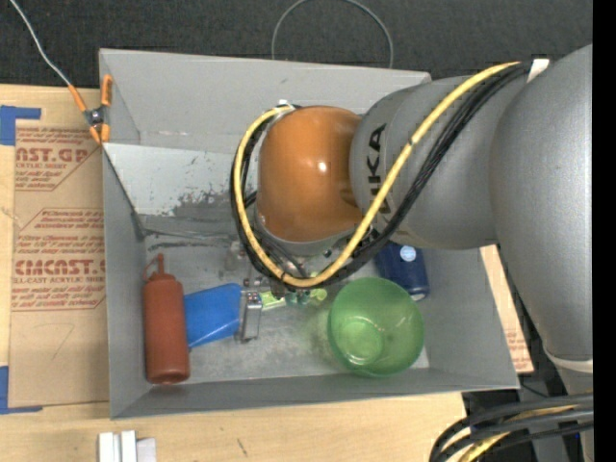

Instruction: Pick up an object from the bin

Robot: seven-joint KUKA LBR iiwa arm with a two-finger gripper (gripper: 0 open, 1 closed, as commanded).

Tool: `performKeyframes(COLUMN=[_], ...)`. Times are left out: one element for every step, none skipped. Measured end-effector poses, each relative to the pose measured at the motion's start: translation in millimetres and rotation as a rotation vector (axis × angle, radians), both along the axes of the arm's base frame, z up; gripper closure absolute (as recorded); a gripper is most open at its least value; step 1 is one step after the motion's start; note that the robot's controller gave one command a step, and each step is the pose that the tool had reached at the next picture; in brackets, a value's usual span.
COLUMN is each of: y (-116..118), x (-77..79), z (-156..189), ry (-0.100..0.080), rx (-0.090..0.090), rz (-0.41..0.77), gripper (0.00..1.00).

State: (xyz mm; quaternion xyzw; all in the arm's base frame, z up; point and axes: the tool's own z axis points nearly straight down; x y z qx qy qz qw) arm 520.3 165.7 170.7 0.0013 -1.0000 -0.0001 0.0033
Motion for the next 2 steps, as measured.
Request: performKeyframes(y=[-1,-14], x=[1.7,-6.1], z=[5,-55], ry=[-0.007,-0.006], rx=[0.001,0.002], rz=[-0.002,0.137], gripper=[0.00,0.00])
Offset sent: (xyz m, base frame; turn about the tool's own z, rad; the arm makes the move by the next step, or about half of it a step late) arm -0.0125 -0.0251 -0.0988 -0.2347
